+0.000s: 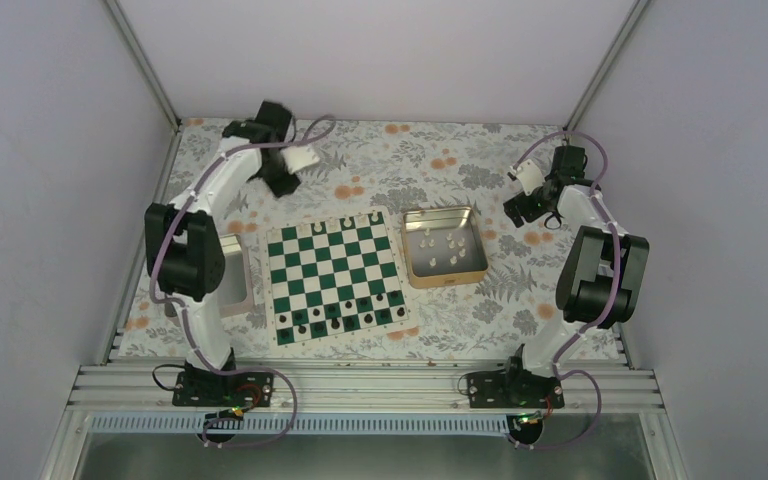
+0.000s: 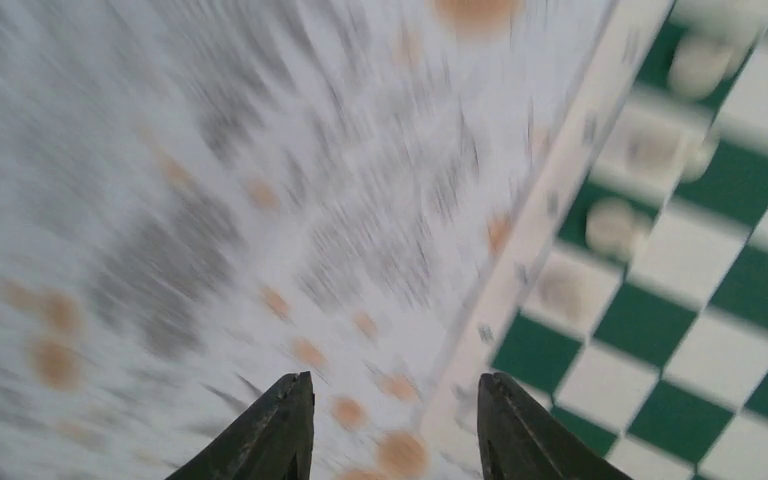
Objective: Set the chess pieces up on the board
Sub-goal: Place the chess piece on the chessboard, then pick up the chess piece from the storage box.
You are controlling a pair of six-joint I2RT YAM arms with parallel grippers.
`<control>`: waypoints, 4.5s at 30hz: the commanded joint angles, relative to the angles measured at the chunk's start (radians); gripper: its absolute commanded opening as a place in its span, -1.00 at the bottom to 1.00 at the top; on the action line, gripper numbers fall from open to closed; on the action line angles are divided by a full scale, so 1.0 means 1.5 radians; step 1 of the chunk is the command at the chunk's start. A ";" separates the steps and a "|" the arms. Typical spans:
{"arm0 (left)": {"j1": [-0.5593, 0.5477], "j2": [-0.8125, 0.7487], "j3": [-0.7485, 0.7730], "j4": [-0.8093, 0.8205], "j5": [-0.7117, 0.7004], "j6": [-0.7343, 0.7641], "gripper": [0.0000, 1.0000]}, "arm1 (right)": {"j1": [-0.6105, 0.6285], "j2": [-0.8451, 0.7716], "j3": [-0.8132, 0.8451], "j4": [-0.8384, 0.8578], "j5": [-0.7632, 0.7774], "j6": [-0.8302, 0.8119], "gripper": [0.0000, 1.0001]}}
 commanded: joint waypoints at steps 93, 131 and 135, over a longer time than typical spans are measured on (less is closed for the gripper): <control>-0.451 0.539 0.603 0.105 0.237 -0.023 -0.20 | -0.030 0.027 0.009 -0.018 -0.020 -0.001 1.00; -0.446 0.479 0.627 0.097 0.205 -0.004 -0.65 | -0.031 0.029 0.010 -0.023 -0.021 -0.004 1.00; -0.446 0.464 0.626 0.084 0.192 -0.002 -0.65 | -0.030 0.029 0.010 -0.023 -0.021 -0.005 1.00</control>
